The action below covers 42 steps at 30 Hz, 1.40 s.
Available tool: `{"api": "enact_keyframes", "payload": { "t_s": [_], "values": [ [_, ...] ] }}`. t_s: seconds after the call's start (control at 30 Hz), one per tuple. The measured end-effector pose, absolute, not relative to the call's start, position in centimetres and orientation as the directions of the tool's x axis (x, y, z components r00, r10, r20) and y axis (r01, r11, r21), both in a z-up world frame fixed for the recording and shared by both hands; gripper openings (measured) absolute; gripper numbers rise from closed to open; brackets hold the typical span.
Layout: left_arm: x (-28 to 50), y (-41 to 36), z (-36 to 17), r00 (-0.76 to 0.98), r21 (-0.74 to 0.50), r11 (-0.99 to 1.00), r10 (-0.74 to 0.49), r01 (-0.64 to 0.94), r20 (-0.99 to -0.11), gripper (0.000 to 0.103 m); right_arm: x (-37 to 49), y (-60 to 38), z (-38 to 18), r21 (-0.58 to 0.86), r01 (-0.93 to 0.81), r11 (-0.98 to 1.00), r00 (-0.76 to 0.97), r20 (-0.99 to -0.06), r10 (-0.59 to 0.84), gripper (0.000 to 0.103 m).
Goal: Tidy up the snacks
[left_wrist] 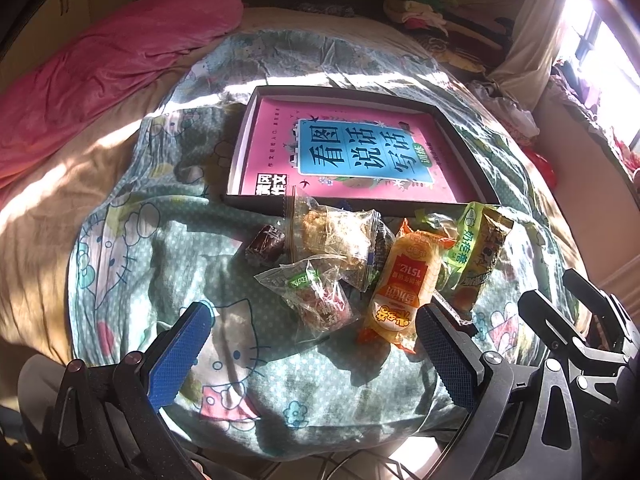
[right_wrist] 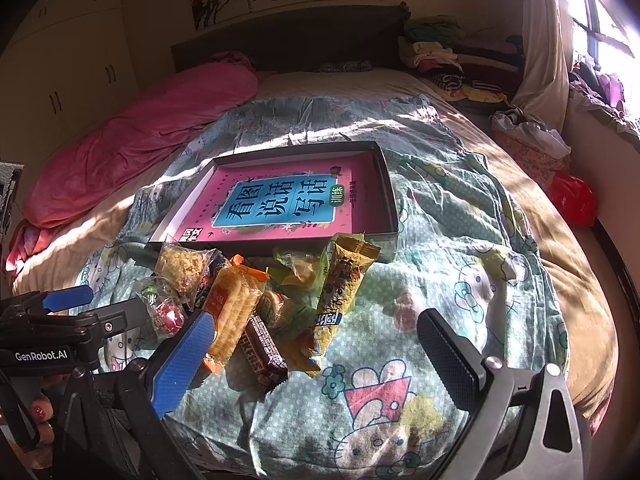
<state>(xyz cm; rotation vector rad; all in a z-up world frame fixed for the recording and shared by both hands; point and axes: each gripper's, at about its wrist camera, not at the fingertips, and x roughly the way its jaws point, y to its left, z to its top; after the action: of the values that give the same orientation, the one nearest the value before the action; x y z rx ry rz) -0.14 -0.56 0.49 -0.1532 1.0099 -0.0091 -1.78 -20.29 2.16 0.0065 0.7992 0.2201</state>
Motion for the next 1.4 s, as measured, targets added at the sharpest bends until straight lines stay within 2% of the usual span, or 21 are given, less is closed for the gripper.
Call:
{"api": "enact_keyframes", "payload": {
  "t_s": [0.97, 1.4],
  "values": [
    [-0.2, -0.5, 0.4, 0.532, -0.137, 0.989, -0.085, -0.059, -0.842, 0.102, -1.5, -20.9, 1.9, 0.100, -0.177, 0.979, 0.673, -0.714, 0.194, 0.102],
    [-0.1, 1.0, -0.9, 0.501, -0.174, 0.979, -0.098, -0.107, -0.860, 0.102, -1.1, -21.3, 1.2, 0.121, -0.168, 0.978, 0.659, -0.724, 0.203, 0.102]
  ]
}}
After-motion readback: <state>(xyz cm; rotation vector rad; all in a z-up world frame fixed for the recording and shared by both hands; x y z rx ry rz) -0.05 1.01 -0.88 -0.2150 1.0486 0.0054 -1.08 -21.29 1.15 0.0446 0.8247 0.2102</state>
